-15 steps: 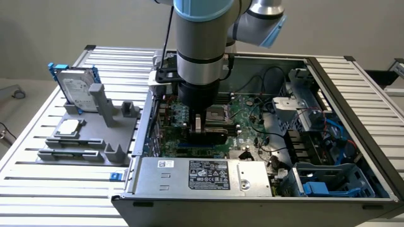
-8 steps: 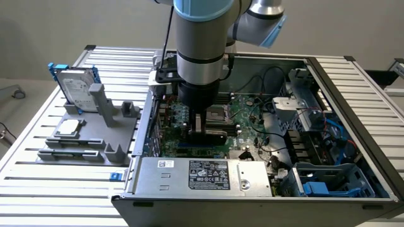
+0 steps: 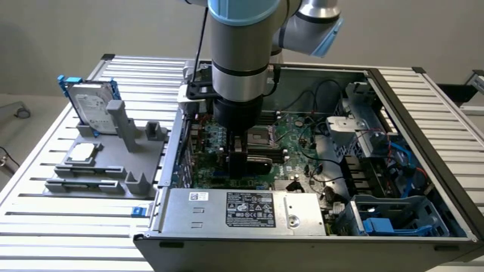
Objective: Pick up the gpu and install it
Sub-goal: 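Insert the gpu into the slot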
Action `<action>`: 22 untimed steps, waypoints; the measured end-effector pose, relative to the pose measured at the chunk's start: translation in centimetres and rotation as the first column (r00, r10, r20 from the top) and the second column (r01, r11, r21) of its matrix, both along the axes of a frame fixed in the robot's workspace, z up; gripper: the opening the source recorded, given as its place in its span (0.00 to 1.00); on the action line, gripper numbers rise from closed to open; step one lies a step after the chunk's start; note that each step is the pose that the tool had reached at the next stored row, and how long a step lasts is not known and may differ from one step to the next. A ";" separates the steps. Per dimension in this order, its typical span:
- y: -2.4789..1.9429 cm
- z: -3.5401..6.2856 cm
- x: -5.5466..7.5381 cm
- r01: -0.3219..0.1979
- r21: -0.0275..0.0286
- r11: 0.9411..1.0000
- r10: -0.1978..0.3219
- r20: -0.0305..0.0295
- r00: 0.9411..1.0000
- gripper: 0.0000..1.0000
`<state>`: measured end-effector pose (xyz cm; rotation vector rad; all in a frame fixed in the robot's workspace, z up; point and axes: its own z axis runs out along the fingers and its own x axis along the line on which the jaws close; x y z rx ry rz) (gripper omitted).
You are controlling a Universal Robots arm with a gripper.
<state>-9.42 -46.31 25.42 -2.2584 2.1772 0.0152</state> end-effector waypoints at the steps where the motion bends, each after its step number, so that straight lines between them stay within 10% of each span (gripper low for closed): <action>1: 0.00 0.00 0.0 0.000 0.000 1.000 0.000 0.000 1.000 0.99; 16: 0.00 0.02 0.0 0.000 0.000 1.000 0.000 0.000 1.000 0.99; 22: 0.00 1.47 0.0 0.000 0.000 1.000 0.000 0.000 1.000 0.99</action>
